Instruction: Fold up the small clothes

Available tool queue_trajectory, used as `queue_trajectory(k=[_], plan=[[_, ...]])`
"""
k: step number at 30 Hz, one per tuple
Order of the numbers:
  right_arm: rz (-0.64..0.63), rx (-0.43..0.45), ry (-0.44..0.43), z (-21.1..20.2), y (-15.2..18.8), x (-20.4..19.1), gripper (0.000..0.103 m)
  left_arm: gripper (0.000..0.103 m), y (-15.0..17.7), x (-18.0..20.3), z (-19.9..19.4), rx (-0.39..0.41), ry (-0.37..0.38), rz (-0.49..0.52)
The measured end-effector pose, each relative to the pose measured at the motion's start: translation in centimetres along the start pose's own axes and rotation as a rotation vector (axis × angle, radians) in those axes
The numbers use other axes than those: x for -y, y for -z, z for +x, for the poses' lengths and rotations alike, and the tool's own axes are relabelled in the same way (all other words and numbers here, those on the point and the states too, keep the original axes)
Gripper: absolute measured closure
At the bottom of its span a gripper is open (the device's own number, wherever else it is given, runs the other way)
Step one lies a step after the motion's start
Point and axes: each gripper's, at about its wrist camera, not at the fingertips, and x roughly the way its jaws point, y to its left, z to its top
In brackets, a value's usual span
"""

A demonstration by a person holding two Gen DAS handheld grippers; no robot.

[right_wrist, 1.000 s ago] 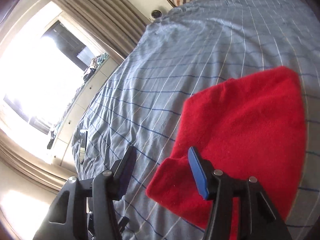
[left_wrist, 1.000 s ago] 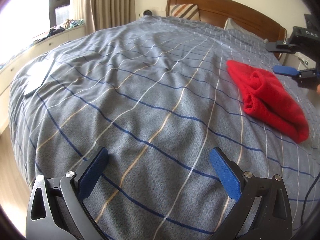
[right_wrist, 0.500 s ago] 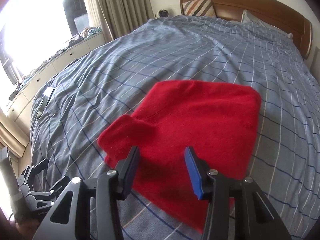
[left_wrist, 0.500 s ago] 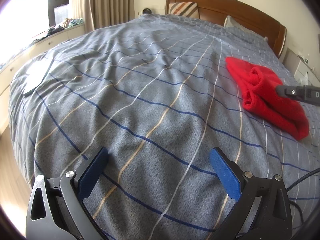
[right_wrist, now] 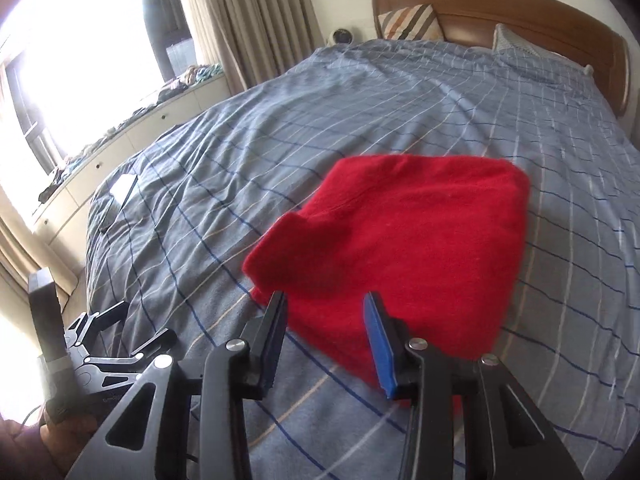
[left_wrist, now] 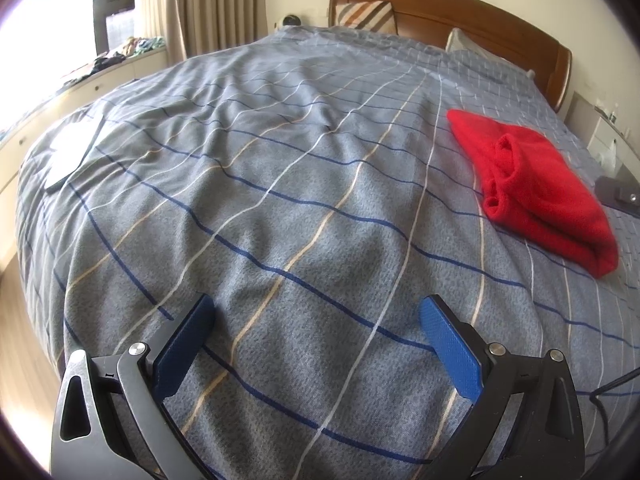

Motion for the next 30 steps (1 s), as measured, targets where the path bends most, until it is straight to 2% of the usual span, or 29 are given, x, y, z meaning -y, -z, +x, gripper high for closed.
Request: queue_trajectory(k=[2, 6, 9, 14, 17, 18, 19, 21, 25, 28, 30], plan=[[0.045, -0.019, 0.02, 0.1, 0.6, 1.8, 0.062, 0.001, 0.1, 0.3, 0.1, -0.002, 0.0, 0.007], [0.088, -0.131, 0.024, 2.9, 3.6, 3.3, 0.064, 0.001, 0.6, 0.8, 0.3, -0.001, -0.022, 0.035], [0.1, -0.087, 0.04, 3.0, 4.9, 3.0, 0.064, 0.0, 0.9, 0.9, 0.4, -0.003, -0.025, 0.043], [0.128, -0.066, 0.052, 2.4, 5.6, 2.8, 0.063, 0.0, 1.6, 1.4, 0.1, 0.032, -0.062, 0.05], [0.114, -0.059, 0.05, 1.3, 6.2, 2.6, 0.061, 0.0, 1.5, 1.4, -0.2, -0.003, -0.049, 0.079], [0.112, -0.057, 0.04, 0.7, 6.5, 2.5, 0.055, 0.0, 1.3, 1.2, -0.5, -0.031, -0.024, 0.089], [0.115, -0.063, 0.038, 0.1, 6.8, 2.5, 0.039, 0.0, 0.9, 0.9, -0.8, -0.055, 0.017, 0.088], [0.144, -0.058, 0.025, -1.2, 7.4, 3.2, 0.021, 0.001, -0.6, 0.2, -1.6, -0.066, 0.148, 0.056], [0.253, 0.003, -0.028, -3.1, 6.2, 6.3, 0.021, 0.001, -6.5, 1.1, -1.1, -0.09, 0.41, -0.002], [0.424, 0.05, -0.083, -3.0, 3.9, 9.9, 0.02, 0.001, -11.1, 4.6, 2.1, -0.2, 0.594, 0.023], [0.556, 0.076, -0.145, -2.1, 2.5, 12.4, 0.016, 0.001, -13.1, 7.1, 4.6, -0.236, 0.603, 0.072]])
